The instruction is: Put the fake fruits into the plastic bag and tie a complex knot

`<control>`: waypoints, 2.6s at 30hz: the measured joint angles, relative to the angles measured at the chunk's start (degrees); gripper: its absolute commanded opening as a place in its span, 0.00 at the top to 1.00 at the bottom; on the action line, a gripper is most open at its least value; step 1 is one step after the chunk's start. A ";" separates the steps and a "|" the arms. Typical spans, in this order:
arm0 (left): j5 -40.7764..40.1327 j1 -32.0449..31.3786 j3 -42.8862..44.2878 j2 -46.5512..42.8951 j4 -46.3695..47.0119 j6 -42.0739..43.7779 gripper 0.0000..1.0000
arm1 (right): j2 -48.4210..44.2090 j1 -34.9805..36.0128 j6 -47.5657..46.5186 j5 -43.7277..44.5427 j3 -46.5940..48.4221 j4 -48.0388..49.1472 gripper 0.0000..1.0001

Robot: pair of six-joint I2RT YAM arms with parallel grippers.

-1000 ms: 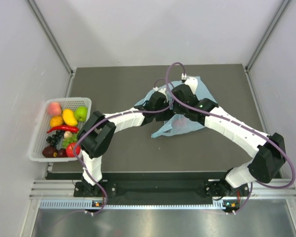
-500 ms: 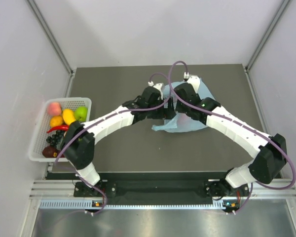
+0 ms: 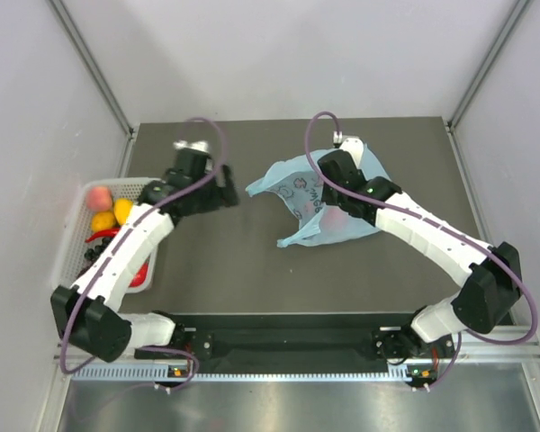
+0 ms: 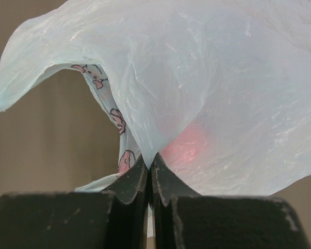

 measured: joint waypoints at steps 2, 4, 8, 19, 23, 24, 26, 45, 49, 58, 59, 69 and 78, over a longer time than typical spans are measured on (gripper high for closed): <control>-1.99 8.66 -0.04 -2.05 -2.19 0.61 0.01 | 0.24 0.00 -0.55 -0.07 0.00 -0.02 1.00; -4.68 16.59 -0.04 -3.43 -3.78 1.22 0.01 | 0.44 0.00 -1.14 -0.15 0.00 0.02 1.00; -4.57 29.09 -0.07 -3.61 -5.44 1.86 0.01 | 0.68 0.00 -2.40 -0.35 0.00 0.39 1.00; 2.51 48.39 -0.83 3.72 -0.20 -1.42 0.01 | 0.70 0.00 -4.90 -1.18 0.00 0.83 1.00; 3.65 49.66 -0.83 8.72 2.29 -3.21 0.01 | 0.70 0.00 -5.35 -1.60 -0.04 1.03 1.00; 3.74 49.81 -0.83 9.79 2.86 -3.67 0.01 | 0.66 0.00 -5.46 -1.64 -0.26 1.29 1.00; 3.85 49.92 -0.87 11.52 3.82 -4.70 0.01 | 0.55 0.00 -5.66 -1.70 -0.87 1.68 1.00; 2.58 50.14 -1.38 24.83 15.10 -11.37 0.40 | -2.21 0.00 -7.43 -3.50 -3.89 3.50 1.00; 3.34 50.12 -0.63 26.08 17.05 -12.11 0.62 | -2.99 0.00 -7.50 -3.54 -4.22 3.76 1.00; 4.94 50.12 -6.38 19.78 18.97 -12.17 0.64 | -3.52 0.00 -7.87 -3.56 -4.22 3.63 1.00; 5.18 50.12 -7.02 18.01 18.62 -12.15 0.64 | -3.52 0.00 -7.87 -3.56 -4.22 3.63 1.00; 9.79 45.18 -11.98 -3.06 18.27 -12.00 0.63 | -3.52 0.00 -7.87 -3.54 -4.07 3.30 1.00; 7.91 17.22 -20.33 -14.62 22.51 -16.33 0.64 | -3.50 0.00 -7.87 -4.76 -2.75 2.14 1.00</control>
